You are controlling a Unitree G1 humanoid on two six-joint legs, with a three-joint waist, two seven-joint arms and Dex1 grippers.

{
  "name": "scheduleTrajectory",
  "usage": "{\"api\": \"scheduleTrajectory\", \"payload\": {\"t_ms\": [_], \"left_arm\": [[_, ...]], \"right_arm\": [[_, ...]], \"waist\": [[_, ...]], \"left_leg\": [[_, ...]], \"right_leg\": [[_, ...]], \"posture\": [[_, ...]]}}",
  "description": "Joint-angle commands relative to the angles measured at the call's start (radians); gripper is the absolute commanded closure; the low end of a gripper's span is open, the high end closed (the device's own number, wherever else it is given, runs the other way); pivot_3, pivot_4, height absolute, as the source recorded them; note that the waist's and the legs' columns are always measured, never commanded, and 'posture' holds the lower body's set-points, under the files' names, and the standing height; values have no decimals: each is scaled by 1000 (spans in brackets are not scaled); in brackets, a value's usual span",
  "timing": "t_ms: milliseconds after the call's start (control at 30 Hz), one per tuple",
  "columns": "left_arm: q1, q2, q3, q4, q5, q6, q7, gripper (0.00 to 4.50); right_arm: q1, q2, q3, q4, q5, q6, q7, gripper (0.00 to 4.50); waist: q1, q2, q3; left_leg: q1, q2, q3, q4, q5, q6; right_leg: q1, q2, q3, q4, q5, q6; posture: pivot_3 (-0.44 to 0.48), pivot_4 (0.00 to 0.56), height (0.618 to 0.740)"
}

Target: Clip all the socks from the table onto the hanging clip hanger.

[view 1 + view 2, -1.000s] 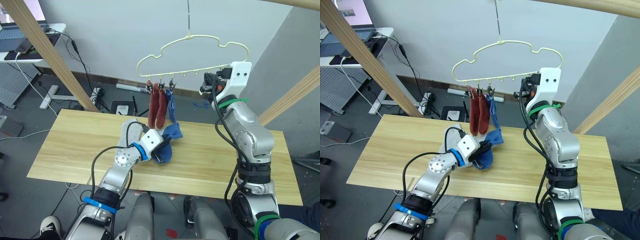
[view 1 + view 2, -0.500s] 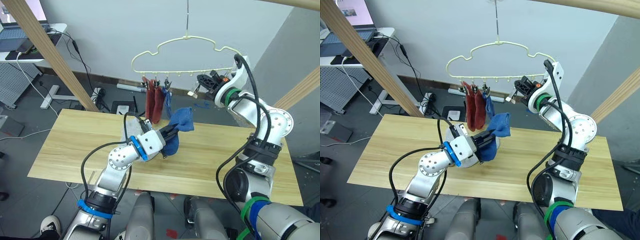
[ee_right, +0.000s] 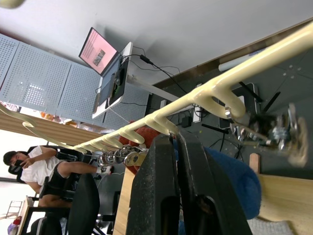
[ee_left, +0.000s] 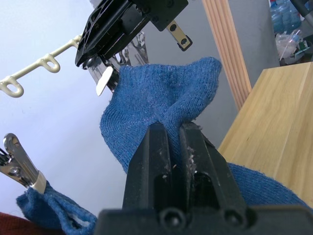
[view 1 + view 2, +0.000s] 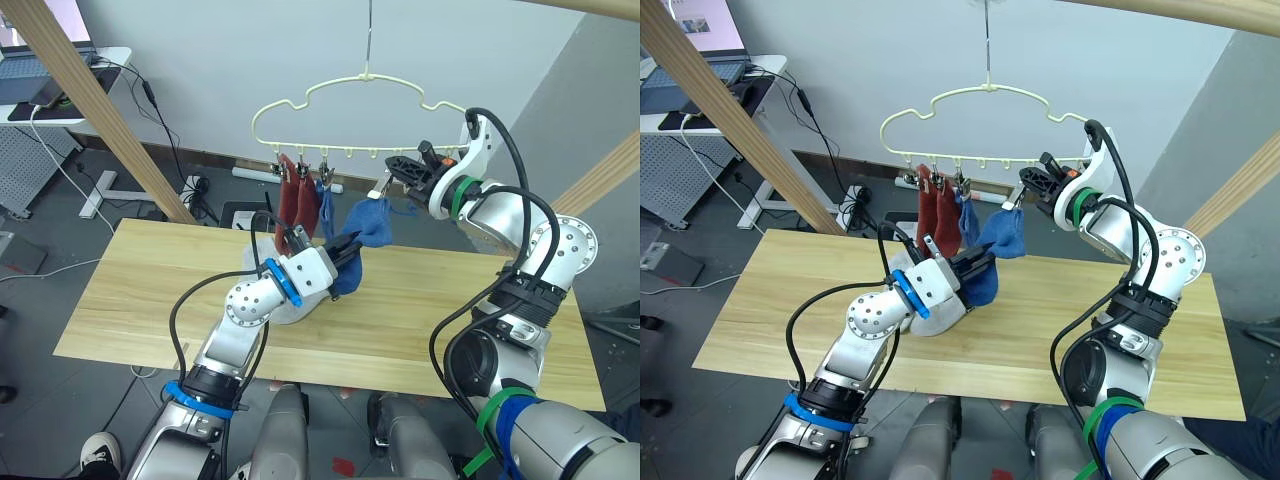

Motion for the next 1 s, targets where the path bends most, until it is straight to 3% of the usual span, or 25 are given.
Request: {"api": "scheduleTrajectory", "payload": {"t_ms": [33,267,367,533,700,800,867,1000], "left_arm": [[-23,-12,-2,3,3,-39,18,4482],[-37,-9,-2,27,1,-57,17,4482],[-37,-10,-5,30,0,-59,15,4500],[-29,-10,-8,29,-2,-58,11,4500],[-25,-16,-10,32,3,-44,19,4500],[-21,-23,-9,33,-19,-20,7,4500],[-16,-27,-10,28,-49,18,-15,3857],[7,-20,-6,-7,-151,176,-98,2767]], "right_arm": [[45,-11,1,21,3,20,-65,4500],[64,-26,37,15,48,10,-76,4500],[69,-38,43,12,85,-6,-68,3826],[83,-57,51,-9,178,-25,-73,1933],[133,-97,66,-55,510,-83,-164,128],[195,-197,140,-148,617,-105,-158,128],[254,-288,198,-229,613,-88,-94,77],[378,-451,342,-422,391,-119,84,77]], "waist": [[0,0,0],[-2,0,0],[-2,0,0],[-8,1,1],[-26,1,1],[-32,2,1],[-34,2,1],[-43,2,1]], "left_leg": [[0,0,0,0,0,0],[0,0,0,0,0,0],[0,0,0,0,0,0],[-2,0,1,0,0,0],[-5,0,0,-1,0,1],[-6,0,0,-1,-1,1],[-8,0,0,-1,-1,1],[-11,0,0,0,-1,1]], "right_leg": [[0,0,0,0,0,0],[0,0,0,0,0,0],[0,0,0,0,0,0],[-2,0,0,-1,0,0],[-4,1,0,-1,0,0],[-5,1,1,-1,0,0],[-7,1,1,-1,0,1],[-11,1,1,0,0,1]], "posture": [[113,294,740],[110,290,740],[110,290,740],[111,290,740],[100,290,740],[91,290,740],[85,289,740],[74,288,740]]}}
